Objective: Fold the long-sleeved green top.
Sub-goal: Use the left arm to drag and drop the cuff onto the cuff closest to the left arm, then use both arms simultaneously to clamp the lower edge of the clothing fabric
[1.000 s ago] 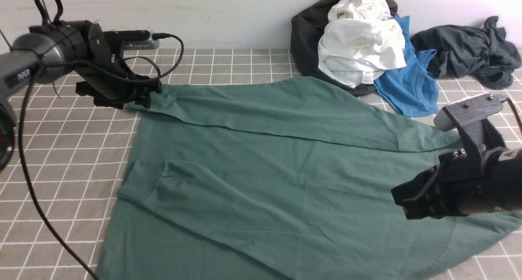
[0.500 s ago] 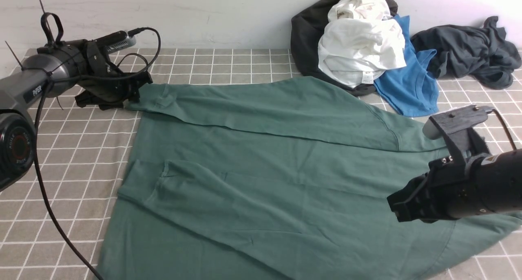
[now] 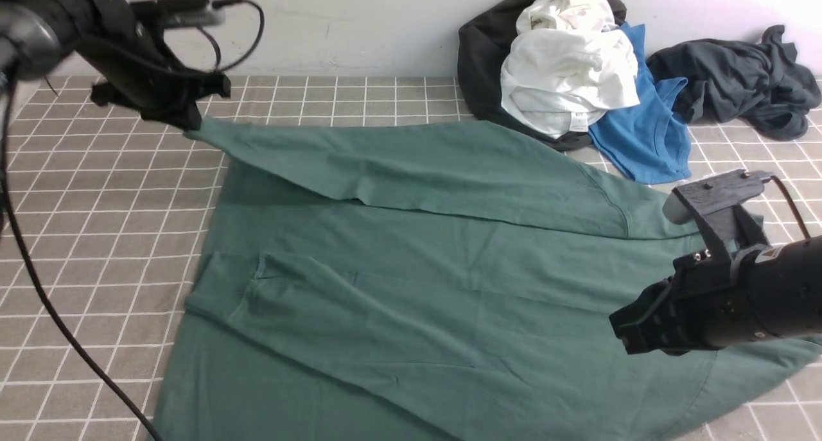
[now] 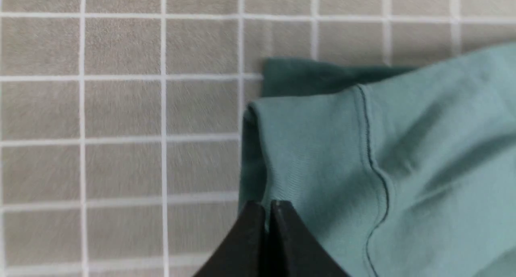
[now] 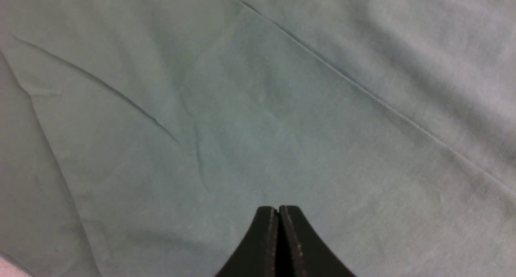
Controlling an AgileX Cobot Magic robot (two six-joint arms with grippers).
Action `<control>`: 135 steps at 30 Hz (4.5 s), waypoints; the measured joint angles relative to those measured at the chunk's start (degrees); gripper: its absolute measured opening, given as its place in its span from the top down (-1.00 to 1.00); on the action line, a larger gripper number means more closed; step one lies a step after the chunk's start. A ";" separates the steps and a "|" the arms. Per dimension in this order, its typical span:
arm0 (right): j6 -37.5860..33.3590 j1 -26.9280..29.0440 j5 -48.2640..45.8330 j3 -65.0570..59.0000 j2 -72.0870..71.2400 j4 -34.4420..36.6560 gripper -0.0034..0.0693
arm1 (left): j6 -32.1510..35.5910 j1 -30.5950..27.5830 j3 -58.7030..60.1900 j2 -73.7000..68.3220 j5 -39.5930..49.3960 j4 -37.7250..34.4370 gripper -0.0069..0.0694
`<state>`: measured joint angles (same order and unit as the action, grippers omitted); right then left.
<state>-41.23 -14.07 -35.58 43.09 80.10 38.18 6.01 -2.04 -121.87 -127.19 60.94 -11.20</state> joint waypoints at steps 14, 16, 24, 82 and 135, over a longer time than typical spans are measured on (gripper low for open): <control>-0.66 0.00 -1.58 0.09 -1.82 -4.82 0.92 | 4.87 3.41 28.08 26.92 9.67 2.50 0.84; 5.45 0.00 -1.58 1.51 -1.30 -8.86 0.88 | 4.46 3.70 36.04 31.03 7.17 2.50 0.84; 25.17 0.05 -0.39 19.43 11.40 -30.05 0.29 | 4.46 4.62 47.59 32.88 -3.95 0.82 0.84; 9.22 4.04 -17.31 65.12 48.93 -21.73 0.73 | 8.54 4.64 49.90 30.60 -5.65 -3.63 0.03; -11.61 -0.76 -22.51 27.37 -5.21 4.49 0.73 | 29.72 38.81 93.49 45.99 -16.52 32.45 -0.44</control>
<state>-52.83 -14.83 -58.09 70.46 74.89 42.66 35.73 36.77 -28.38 -81.21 44.42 21.25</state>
